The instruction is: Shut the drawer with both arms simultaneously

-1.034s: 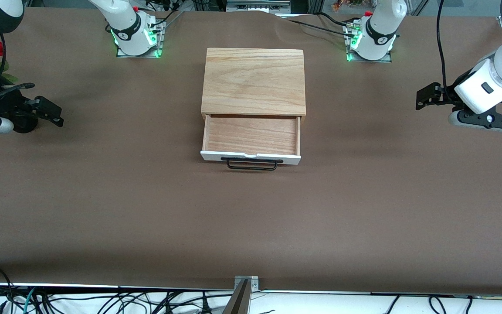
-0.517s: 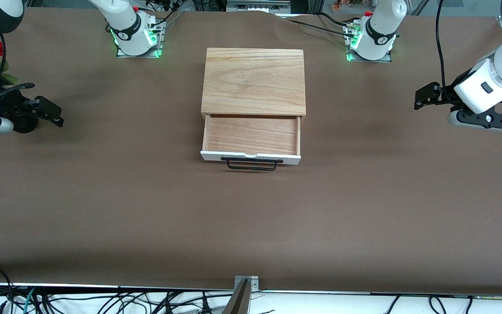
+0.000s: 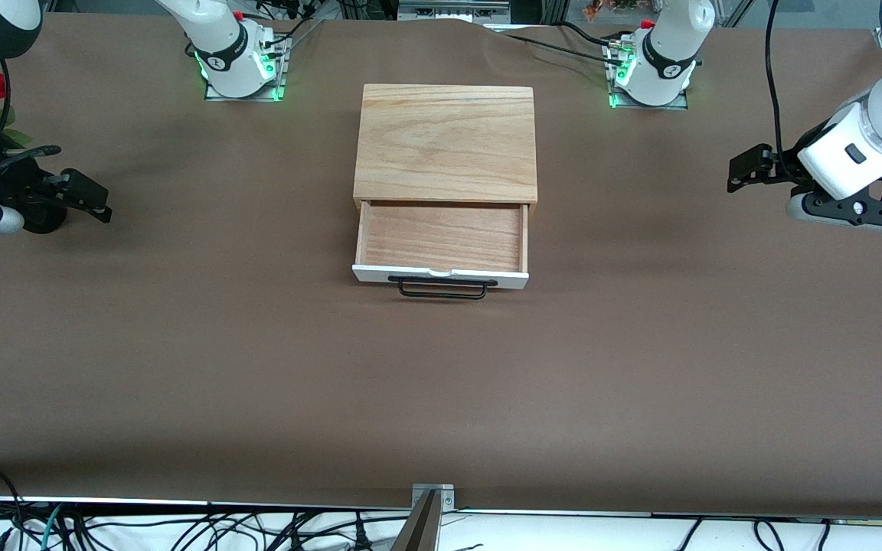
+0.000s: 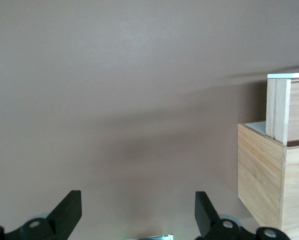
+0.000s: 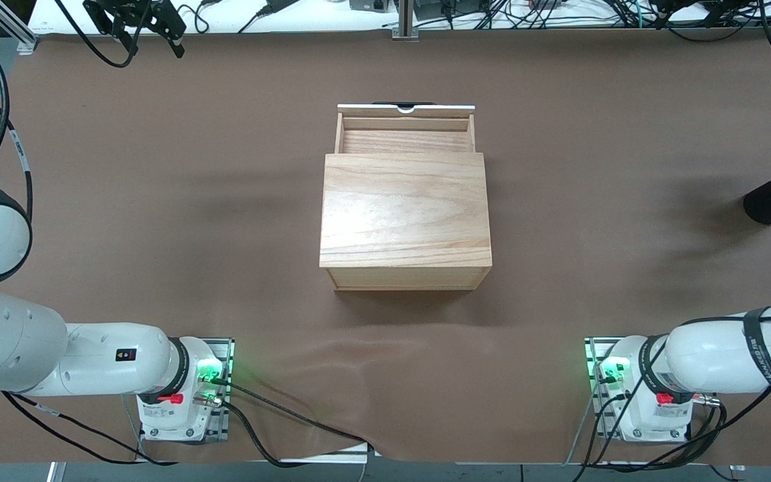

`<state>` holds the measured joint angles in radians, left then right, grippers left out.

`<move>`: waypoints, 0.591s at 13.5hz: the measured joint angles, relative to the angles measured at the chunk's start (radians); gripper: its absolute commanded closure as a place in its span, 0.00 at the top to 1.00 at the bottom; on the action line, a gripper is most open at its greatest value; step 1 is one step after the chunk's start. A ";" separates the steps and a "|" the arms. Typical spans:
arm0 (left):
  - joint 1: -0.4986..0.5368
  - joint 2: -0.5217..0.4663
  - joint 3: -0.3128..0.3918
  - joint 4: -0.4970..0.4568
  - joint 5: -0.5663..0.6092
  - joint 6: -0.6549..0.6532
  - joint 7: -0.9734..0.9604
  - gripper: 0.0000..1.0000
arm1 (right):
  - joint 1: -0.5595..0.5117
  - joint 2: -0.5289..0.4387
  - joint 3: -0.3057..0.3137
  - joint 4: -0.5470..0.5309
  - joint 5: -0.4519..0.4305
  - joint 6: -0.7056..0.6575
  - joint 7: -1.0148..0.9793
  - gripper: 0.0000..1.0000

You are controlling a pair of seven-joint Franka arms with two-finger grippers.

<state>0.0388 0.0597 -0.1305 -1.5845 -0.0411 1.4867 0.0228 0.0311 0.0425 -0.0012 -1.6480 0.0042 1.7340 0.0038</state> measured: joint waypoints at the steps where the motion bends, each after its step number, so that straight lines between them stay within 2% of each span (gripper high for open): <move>1: 0.000 0.000 0.000 0.000 -0.002 0.000 0.000 1.00 | 0.000 0.000 0.000 0.000 0.000 0.000 0.000 1.00; 8: 0.001 0.001 0.001 0.000 -0.047 0.000 0.000 1.00 | 0.000 0.000 0.000 0.000 0.000 0.000 0.000 1.00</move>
<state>0.0396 0.0611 -0.1290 -1.5845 -0.0882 1.4867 0.0227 0.0311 0.0425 -0.0011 -1.6477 0.0042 1.7340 0.0038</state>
